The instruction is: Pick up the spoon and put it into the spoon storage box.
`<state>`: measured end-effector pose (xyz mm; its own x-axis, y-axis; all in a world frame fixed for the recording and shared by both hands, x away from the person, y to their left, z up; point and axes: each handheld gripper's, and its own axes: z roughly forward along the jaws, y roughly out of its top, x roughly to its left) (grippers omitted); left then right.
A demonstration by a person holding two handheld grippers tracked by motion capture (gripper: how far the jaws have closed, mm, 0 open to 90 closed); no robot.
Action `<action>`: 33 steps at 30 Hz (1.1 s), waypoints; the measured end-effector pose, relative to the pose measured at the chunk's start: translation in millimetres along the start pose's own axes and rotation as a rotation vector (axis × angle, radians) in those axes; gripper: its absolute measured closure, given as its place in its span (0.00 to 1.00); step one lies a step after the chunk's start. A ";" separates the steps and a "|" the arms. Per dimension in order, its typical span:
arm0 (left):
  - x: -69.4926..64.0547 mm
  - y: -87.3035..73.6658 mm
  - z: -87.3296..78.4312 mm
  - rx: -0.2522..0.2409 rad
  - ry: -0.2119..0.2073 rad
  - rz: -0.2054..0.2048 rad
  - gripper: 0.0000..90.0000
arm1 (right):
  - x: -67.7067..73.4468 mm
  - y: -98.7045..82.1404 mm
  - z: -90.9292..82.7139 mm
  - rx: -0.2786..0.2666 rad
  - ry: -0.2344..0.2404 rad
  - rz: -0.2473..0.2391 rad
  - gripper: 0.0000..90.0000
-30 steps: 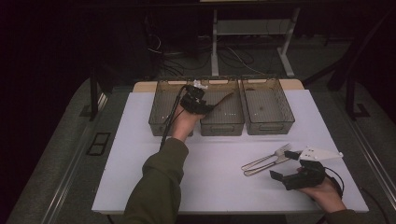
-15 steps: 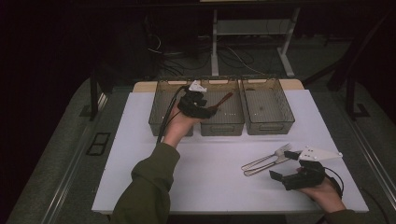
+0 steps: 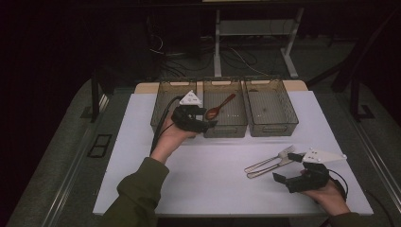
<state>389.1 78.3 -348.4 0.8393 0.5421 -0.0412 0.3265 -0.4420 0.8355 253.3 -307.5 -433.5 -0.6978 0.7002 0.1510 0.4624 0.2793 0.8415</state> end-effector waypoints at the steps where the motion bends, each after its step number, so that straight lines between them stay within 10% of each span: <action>1: -1.4 -3.4 -3.5 -0.007 -0.009 0.000 0.34 | 0.0 0.0 0.1 0.000 0.000 -0.002 0.00; 33: -42.4 -117.3 -62.0 -0.087 0.012 -0.038 0.00 | 0.6 0.0 1.1 0.004 -0.001 -0.011 0.00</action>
<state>288.3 151.5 -410.7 0.8215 0.5663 -0.0672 0.3184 -0.3576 0.8779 253.5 -306.3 -434.0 -0.7024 0.6977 0.1409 0.4566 0.2899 0.8411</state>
